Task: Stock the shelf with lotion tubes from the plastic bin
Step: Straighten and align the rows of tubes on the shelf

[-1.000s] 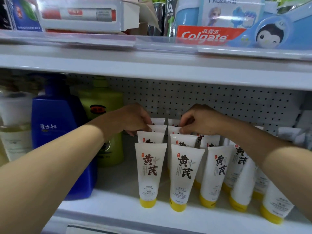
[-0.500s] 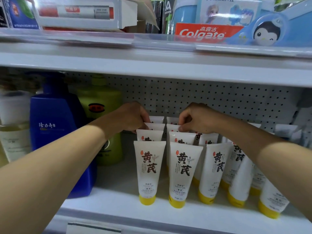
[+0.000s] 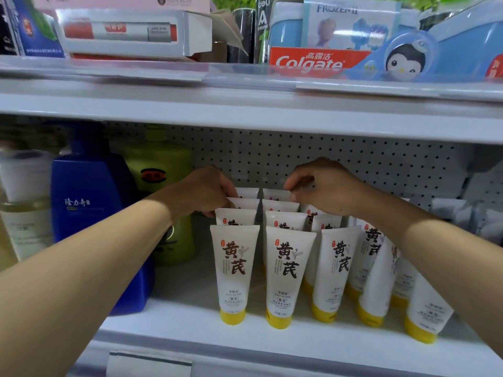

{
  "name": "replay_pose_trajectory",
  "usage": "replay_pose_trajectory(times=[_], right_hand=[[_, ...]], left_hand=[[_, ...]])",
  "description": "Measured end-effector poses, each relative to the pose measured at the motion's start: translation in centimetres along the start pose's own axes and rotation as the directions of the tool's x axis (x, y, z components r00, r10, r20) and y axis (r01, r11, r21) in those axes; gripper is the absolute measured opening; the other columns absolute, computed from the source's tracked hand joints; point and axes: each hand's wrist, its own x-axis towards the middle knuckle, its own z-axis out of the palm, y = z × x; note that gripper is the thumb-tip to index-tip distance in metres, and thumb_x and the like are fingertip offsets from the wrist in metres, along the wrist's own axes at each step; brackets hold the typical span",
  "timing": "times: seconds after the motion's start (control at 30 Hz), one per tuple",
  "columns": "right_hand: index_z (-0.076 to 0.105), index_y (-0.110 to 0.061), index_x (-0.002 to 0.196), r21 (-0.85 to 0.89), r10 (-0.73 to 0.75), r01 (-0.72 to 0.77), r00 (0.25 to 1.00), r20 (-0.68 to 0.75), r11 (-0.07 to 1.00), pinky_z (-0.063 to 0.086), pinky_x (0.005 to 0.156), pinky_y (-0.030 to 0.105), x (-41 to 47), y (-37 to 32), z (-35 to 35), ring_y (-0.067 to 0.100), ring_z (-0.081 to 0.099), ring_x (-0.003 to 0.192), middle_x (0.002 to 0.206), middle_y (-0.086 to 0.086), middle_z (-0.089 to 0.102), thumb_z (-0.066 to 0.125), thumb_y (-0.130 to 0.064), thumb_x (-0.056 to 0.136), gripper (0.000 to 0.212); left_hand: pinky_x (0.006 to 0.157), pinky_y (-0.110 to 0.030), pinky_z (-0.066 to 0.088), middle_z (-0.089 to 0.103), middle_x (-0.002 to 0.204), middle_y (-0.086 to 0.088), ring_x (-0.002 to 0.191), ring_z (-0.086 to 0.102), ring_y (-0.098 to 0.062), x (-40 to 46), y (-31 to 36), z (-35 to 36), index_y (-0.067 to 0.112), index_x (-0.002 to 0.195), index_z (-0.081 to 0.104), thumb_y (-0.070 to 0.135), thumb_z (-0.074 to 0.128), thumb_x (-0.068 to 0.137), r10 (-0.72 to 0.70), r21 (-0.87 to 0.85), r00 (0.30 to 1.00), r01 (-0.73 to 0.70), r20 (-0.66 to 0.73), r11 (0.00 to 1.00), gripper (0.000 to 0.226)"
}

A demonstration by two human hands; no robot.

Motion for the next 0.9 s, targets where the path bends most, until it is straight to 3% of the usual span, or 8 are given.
replay_pose_trajectory(times=[0.17,0.23,0.33,0.43,0.57,0.8,0.9], right_hand=[[0.07,-0.022,0.097,0.014,-0.016,0.015,0.995,0.094,1.0,0.039,0.074,0.007,-1.3,-0.5,-0.3,0.003,0.057,0.091,0.095,-0.013,0.064,0.065,-0.016,0.085,0.014],[0.071,-0.025,0.091,0.025,-0.013,0.01,0.992,0.122,1.0,0.042,0.076,0.014,-1.9,-0.9,-0.3,0.003,0.06,0.088,0.091,-0.013,0.067,0.067,-0.02,0.084,0.009],[0.07,-0.028,0.085,-0.067,-0.009,0.02,0.986,0.165,0.998,0.04,0.069,0.014,-2.3,-1.3,-0.1,-0.002,0.058,0.079,0.079,-0.02,0.063,0.07,-0.023,0.082,0.006],[0.07,-0.026,0.084,-0.143,0.007,0.02,0.983,0.185,0.99,0.042,0.076,0.02,-2.3,-1.6,0.5,0.002,0.059,0.077,0.075,-0.018,0.061,0.071,-0.023,0.081,0.004],[0.063,-0.029,0.071,-0.116,0.015,0.006,0.983,0.185,0.993,0.038,0.07,0.019,-2.4,-1.7,0.8,-0.002,0.056,0.071,0.071,-0.017,0.061,0.07,-0.02,0.082,0.016],[0.066,-0.025,0.075,-0.109,0.021,-0.003,0.987,0.162,0.994,0.034,0.062,0.014,-2.3,-1.9,1.0,-0.003,0.054,0.068,0.071,-0.017,0.06,0.07,-0.019,0.082,0.01],[0.064,-0.027,0.072,-0.117,0.03,-0.01,0.985,0.168,0.993,0.036,0.068,0.017,-2.3,-1.8,1.0,-0.003,0.054,0.069,0.071,-0.018,0.059,0.07,-0.019,0.082,0.014]], left_hand=[[0.058,-0.017,0.046,0.062,0.094,0.004,0.082,0.059,-0.01,-1.2,0.3,-1.0,0.02,0.1,0.064,0.02,0.07,0.081,0.069,-0.014,0.991,-0.071,-0.112,0.997,0.02],[0.061,-0.017,0.046,0.064,0.096,0.004,0.086,0.06,-0.01,-1.7,0.4,-1.3,0.02,0.097,0.065,0.021,0.07,0.08,0.093,-0.021,0.986,-0.097,-0.139,0.995,0.018],[0.074,-0.019,0.044,0.064,0.1,0.005,0.095,0.059,-0.011,-2.5,0.4,-1.5,0.022,0.094,0.065,0.021,0.07,0.081,0.116,0.007,0.984,-0.116,-0.134,0.993,0.014],[0.083,-0.022,0.04,0.062,0.099,0.007,0.098,0.057,-0.012,-3.1,0.2,-1.6,0.025,0.088,0.064,0.019,0.068,0.082,0.125,0.029,0.985,-0.122,-0.123,0.992,0.01],[0.083,-0.022,0.041,0.061,0.097,0.008,0.098,0.058,-0.013,-3.8,0.0,-1.7,0.024,0.09,0.065,0.017,0.067,0.082,0.124,0.071,0.985,-0.116,-0.124,0.991,0.01],[0.087,-0.023,0.047,0.065,0.101,0.005,0.097,0.061,-0.014,-4.3,0.0,-1.7,0.024,0.094,0.066,0.017,0.065,0.084,0.131,0.096,0.985,-0.12,-0.116,0.988,0.012],[0.087,-0.023,0.047,0.065,0.1,0.005,0.097,0.061,-0.014,-4.3,0.2,-1.6,0.025,0.091,0.066,0.018,0.066,0.084,0.127,0.096,0.985,-0.116,-0.113,0.989,0.01]])
